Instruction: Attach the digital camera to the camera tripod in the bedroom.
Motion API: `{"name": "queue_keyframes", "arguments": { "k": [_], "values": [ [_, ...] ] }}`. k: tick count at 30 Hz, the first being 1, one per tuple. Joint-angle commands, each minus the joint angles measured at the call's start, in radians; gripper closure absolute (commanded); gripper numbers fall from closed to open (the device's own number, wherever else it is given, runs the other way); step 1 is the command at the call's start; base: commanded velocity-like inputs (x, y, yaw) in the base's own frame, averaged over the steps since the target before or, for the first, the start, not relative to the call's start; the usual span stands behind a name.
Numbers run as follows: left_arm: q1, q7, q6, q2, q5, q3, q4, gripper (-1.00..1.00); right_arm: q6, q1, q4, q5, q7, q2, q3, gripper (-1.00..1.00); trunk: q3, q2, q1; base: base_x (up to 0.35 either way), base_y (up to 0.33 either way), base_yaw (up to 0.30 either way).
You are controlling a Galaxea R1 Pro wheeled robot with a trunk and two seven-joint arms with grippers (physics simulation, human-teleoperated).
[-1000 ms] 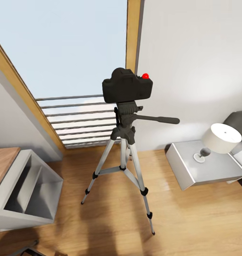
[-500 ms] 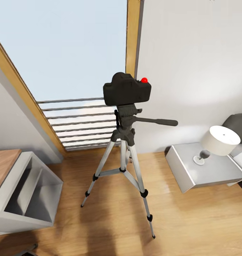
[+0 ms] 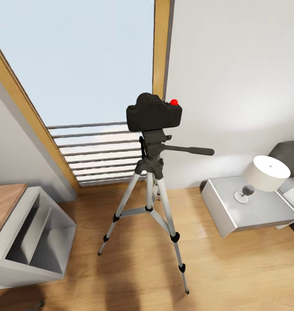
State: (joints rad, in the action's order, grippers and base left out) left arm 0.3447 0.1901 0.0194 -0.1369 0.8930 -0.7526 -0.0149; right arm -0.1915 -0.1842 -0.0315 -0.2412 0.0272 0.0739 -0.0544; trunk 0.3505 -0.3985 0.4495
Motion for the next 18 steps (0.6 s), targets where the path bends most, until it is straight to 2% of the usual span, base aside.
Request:
{"name": "queue_keyframes", "arguments": {
  "k": [1, 18],
  "values": [
    [0.0, 0.003, 0.002, 0.0, 0.01, -0.008, 0.0, -1.0, -0.006, -0.001, -0.003, -0.007, 0.0, 0.0, -0.006, -1.0, 0.0, -0.002, 0.001, 0.0, 0.0, 0.0],
    [0.0, 0.003, 0.002, 0.0, 0.01, -0.008, 0.0, -1.0, -0.004, -0.001, -0.004, -0.007, 0.0, 0.0, -0.006, -1.0, -0.027, -0.002, 0.001, 0.0, 0.0, 0.0]
  ]
}}
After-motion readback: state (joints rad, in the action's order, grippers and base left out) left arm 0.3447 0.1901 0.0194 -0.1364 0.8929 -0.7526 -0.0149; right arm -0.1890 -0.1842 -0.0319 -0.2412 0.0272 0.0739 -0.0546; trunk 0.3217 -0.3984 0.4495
